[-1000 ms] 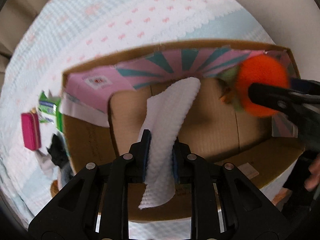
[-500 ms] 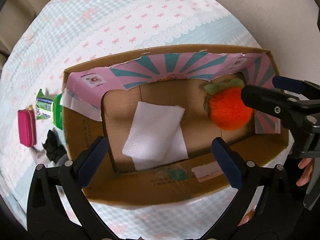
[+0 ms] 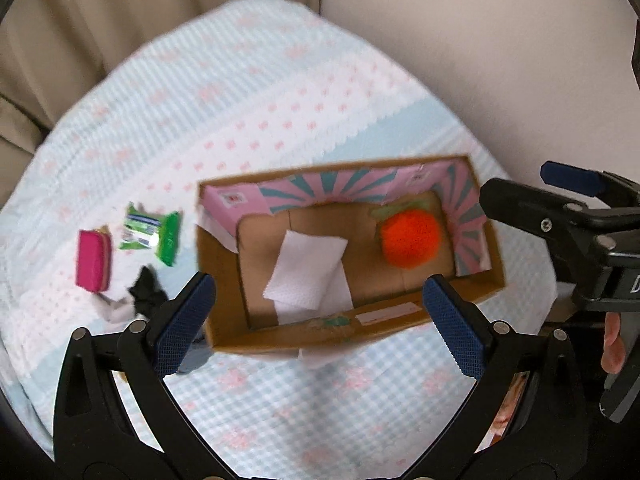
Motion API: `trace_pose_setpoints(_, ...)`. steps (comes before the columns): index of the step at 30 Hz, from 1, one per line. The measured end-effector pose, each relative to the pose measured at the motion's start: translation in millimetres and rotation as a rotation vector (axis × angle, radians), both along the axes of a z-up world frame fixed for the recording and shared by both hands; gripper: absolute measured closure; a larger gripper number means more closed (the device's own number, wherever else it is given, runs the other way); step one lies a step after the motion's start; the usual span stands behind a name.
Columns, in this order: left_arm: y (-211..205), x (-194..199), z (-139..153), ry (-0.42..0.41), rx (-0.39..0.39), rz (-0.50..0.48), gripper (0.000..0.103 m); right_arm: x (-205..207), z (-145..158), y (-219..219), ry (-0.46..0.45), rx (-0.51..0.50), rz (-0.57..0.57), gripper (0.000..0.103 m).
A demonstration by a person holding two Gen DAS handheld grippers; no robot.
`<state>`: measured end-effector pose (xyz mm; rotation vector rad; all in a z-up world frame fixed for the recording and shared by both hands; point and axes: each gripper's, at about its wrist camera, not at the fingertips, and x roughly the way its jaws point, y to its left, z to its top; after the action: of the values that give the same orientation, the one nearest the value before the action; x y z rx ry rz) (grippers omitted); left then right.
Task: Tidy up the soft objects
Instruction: 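Carry the paper towel into the box with the left tool while the right tool drops the pompom in, then lift both tools away from the box toward the remaining items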
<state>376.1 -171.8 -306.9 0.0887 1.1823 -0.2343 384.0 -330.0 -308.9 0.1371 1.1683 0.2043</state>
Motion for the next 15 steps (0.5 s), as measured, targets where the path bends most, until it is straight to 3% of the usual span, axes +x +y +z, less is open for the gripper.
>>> trace_pose_setpoints(7,27.4,-48.1,82.8,-0.193,0.006,0.025,0.0,-44.0,78.3,16.7,-0.159,-0.054,-0.008,0.0)
trace_pose_setpoints(11,50.3,-79.5,118.6,-0.266,0.048,0.038,0.0,-76.1,121.0,38.3,-0.235,-0.113,0.003,0.0)
trace_pose_setpoints(15,86.8,-116.1,147.7,-0.338,0.033,0.05,0.0,-116.0,152.3,64.1,-0.306,-0.131,-0.01,0.0)
